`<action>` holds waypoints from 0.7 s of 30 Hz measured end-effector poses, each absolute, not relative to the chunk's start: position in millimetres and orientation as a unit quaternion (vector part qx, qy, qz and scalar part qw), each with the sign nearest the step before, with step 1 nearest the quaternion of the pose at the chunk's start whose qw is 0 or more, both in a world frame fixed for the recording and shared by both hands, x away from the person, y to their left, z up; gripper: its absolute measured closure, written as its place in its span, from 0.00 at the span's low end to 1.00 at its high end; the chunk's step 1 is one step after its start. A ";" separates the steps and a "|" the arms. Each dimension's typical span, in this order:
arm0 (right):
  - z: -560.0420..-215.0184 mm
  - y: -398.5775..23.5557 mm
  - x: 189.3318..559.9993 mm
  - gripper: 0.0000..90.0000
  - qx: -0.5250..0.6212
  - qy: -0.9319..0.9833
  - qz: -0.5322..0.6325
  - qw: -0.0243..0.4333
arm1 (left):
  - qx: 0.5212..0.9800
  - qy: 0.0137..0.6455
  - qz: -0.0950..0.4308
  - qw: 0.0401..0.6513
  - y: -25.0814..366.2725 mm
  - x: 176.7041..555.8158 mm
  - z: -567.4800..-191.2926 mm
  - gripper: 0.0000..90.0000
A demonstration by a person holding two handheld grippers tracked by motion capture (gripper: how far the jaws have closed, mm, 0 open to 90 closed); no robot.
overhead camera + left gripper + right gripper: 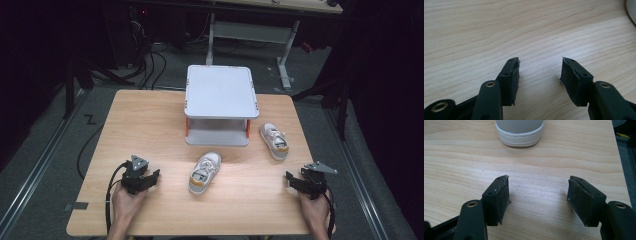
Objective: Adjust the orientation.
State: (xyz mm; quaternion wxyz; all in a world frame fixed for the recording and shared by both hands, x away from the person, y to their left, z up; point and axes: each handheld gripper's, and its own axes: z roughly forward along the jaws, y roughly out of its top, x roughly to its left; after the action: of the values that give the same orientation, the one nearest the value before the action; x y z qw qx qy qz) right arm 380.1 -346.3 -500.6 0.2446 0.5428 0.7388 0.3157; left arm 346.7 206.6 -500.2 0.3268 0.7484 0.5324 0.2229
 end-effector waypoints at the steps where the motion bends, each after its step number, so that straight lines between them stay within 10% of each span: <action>1: -500.6 -346.3 380.1 0.38 0.543 0.739 0.316 0.244 | 0.750 0.531 0.223 0.326 205.3 346.9 -499.6 0.54; 21: -500.6 -346.3 380.1 0.38 0.542 0.739 0.316 0.244 | 0.774 0.499 0.183 0.343 186.8 345.4 -482.2 0.55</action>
State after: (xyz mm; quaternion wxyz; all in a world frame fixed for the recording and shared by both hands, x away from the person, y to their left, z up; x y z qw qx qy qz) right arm 380.1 -346.3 -500.6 0.2443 0.5425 0.7391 0.3158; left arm 345.4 186.8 -482.2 0.3432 0.7743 0.4990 0.1835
